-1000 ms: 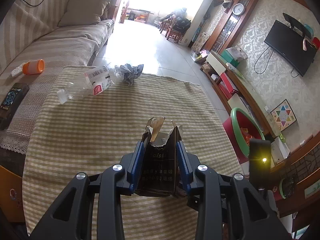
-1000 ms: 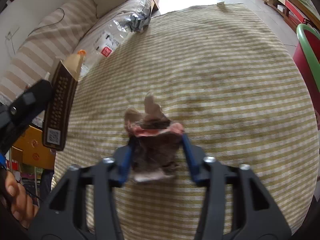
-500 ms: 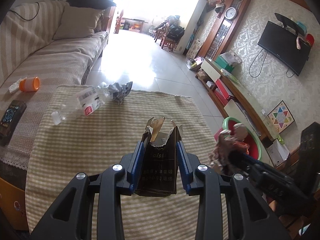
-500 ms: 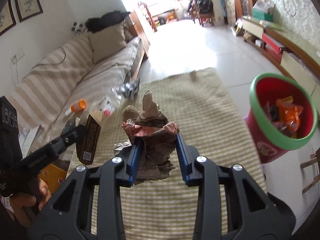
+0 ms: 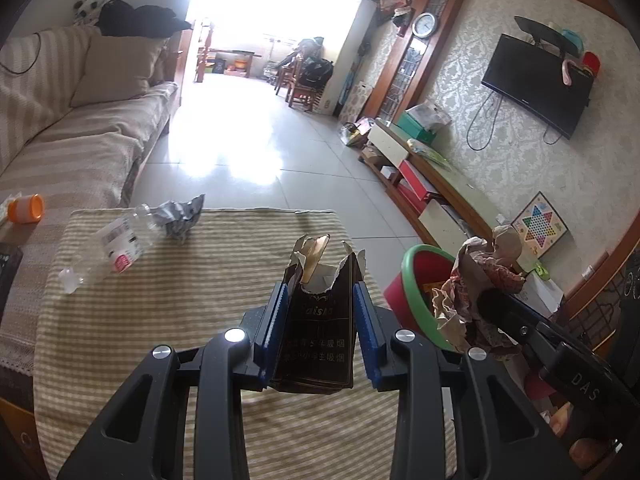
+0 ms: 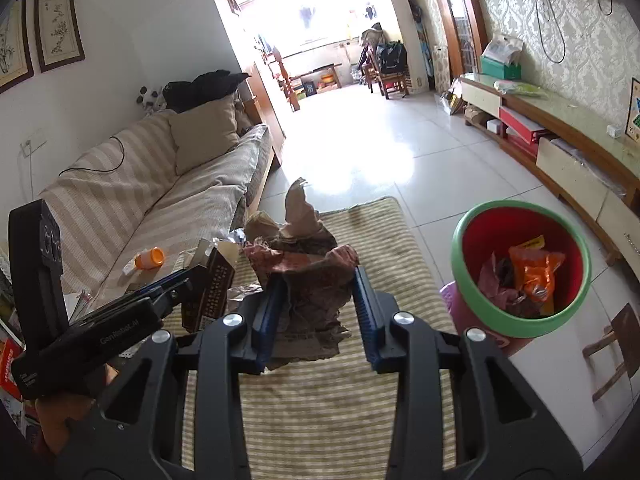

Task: Collect trash
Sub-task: 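Carry the brown package and paper bundle over the red bucket with both tools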

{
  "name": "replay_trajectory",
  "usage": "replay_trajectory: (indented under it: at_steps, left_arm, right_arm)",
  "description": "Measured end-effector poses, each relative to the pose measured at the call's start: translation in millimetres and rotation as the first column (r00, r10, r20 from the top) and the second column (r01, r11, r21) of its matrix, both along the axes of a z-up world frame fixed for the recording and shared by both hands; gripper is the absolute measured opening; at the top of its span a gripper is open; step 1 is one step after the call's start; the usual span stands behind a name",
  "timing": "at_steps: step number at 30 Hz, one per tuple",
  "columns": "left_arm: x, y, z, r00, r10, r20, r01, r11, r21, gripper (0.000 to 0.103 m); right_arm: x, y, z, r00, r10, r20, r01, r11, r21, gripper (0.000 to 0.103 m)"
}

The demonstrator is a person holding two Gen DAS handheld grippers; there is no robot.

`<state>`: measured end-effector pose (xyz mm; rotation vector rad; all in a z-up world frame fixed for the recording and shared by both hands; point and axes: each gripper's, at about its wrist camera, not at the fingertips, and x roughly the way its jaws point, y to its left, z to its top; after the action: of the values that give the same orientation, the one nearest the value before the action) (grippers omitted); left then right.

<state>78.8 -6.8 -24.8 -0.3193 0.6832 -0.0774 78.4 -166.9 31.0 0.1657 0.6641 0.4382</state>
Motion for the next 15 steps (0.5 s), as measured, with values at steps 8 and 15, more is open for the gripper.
replay_trajectory:
  at_steps: [8, 15]
  left_arm:
    - [19, -36, 5, 0.996, -0.083, 0.013, 0.083, 0.997, 0.003, 0.032]
    - [36, -67, 5, 0.99, -0.142, 0.009, 0.142, 0.99, 0.01, 0.032]
  right_arm:
    - [2, -32, 13, 0.997, -0.064, 0.035, 0.064, 0.998, 0.016, 0.034]
    - [7, -64, 14, 0.991, -0.126, 0.041, 0.125, 0.992, 0.018, 0.034]
